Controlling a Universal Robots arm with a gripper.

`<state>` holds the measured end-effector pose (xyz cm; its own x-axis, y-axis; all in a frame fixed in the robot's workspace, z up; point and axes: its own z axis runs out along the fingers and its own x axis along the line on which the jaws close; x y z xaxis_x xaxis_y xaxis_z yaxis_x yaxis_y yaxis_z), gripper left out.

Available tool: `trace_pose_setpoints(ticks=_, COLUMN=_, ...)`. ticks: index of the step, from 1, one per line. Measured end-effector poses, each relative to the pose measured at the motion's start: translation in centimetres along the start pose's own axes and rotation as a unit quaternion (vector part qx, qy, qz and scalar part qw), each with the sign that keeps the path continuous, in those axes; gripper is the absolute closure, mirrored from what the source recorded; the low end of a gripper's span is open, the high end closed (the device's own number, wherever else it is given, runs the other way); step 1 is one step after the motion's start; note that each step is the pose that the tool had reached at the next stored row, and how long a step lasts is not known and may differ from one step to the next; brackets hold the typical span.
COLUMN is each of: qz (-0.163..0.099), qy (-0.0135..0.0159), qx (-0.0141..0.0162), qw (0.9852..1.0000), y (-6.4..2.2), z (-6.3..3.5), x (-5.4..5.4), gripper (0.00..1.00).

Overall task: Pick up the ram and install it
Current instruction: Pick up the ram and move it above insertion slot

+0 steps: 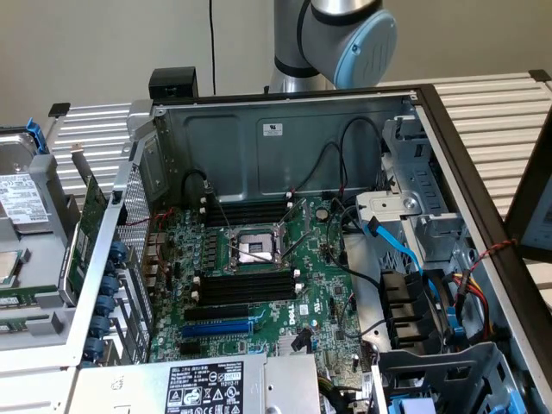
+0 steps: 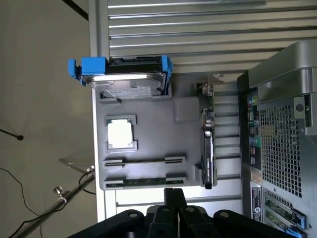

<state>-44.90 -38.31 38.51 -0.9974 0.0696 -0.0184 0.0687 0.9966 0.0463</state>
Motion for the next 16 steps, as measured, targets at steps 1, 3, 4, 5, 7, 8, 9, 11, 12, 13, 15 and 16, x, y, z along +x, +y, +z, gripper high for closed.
trace_pose_setpoints(ticks=1, qz=0.0, qy=0.0, qx=0.0, qw=1.0, y=0.0, z=0.0, x=0.0, gripper=0.9)
trace_pose_setpoints(ticks=3, qz=0.0, qy=0.0, qx=0.0, qw=1.0, y=0.0, z=0.0, x=0.01, gripper=0.9)
trace_pose_setpoints(ticks=4, qz=0.0, qy=0.0, qx=0.0, qw=1.0, y=0.0, z=0.0, x=0.02, gripper=0.9)
trace_pose_setpoints(ticks=5, qz=-0.001, qy=0.0, qx=0.0, qw=1.0, y=0.01, z=0.0, x=0.04, gripper=0.9)
trace_pose_setpoints(ticks=7, qz=-0.013, qy=0.0007, qx=-0.0002, qw=0.9999, y=0.02, z=0.0, x=0.05, gripper=0.9)
trace_pose_setpoints(ticks=8, qz=-0.022, qy=0.0011, qx=-0.0004, qw=0.9998, y=0.02, z=0.01, x=0.06, gripper=0.9)
trace_pose_setpoints(ticks=9, qz=-0.031, qy=0.0015, qx=-0.0006, qw=0.9995, y=0.03, z=0.03, x=0.06, gripper=0.9)
trace_pose_setpoints(ticks=11, qz=-0.049, qy=0.0023, qx=-0.0009, qw=0.9988, y=0.02, z=0.06, x=0.06, gripper=0.9)
trace_pose_setpoints(ticks=12, qz=-0.058, qy=0.0027, qx=-0.0011, qw=0.9983, y=0.02, z=0.07, x=0.06, gripper=0.9)
trace_pose_setpoints(ticks=13, qz=-0.067, qy=0.0032, qx=-0.0012, qw=0.9977, y=0.02, z=0.08, x=0.06, gripper=0.9)
trace_pose_setpoints(ticks=15, qz=-0.085, qy=0.004, qx=-0.0016, qw=0.9963, y=0.02, z=0.12, x=0.06, gripper=0.9)
trace_pose_setpoints(ticks=16, qz=-0.095, qy=0.0044, qx=-0.0017, qw=0.9955, y=0.02, z=0.12, x=0.06, gripper=0.9)
